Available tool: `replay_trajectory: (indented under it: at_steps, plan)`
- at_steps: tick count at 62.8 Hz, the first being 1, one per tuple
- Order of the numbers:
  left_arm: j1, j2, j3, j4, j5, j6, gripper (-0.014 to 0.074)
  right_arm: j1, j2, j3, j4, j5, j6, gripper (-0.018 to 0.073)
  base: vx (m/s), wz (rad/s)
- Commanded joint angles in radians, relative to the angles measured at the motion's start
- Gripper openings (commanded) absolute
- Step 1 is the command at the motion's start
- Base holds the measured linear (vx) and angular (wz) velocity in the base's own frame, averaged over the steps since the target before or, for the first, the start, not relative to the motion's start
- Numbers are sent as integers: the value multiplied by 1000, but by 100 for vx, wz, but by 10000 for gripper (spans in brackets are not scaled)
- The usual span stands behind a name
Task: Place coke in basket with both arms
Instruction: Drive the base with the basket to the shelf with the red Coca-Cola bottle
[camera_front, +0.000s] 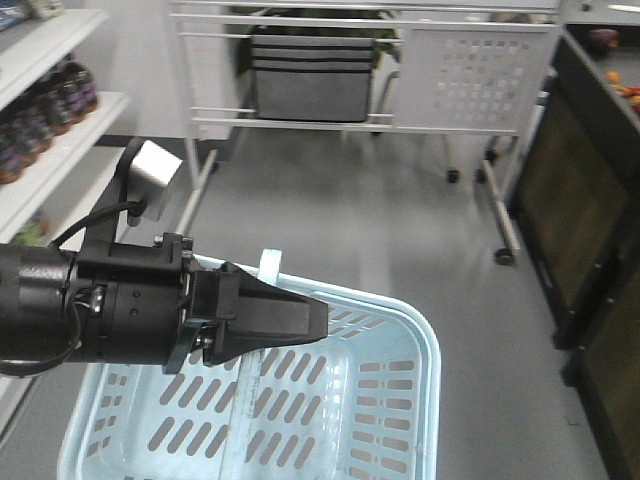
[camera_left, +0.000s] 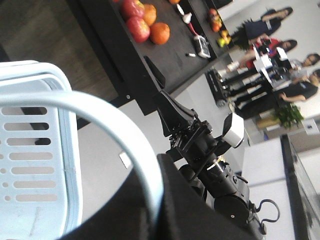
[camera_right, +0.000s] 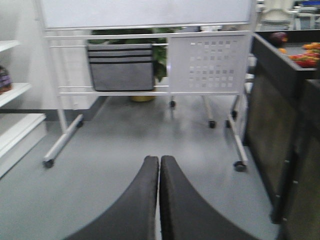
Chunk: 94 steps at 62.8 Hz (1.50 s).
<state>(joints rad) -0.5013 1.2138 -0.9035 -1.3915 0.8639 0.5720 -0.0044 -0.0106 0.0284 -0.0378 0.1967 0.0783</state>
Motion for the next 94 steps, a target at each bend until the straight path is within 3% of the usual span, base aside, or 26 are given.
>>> replay_trajectory:
  at_steps: [1,33,94]
  plan:
    - [-7,-29,-28,-78,9,5,-6,-5,-13,8,-7,-72,-10,-6,15,-61]
    - [-7,-29,-28,-78,8,5,-6,-5,-13,8,-7,-75,-10,-6,20,-39]
    - [-7,-29,-28,-78,8,5,-6,-5,-13,8,-7,-72,-10,-6,29,7]
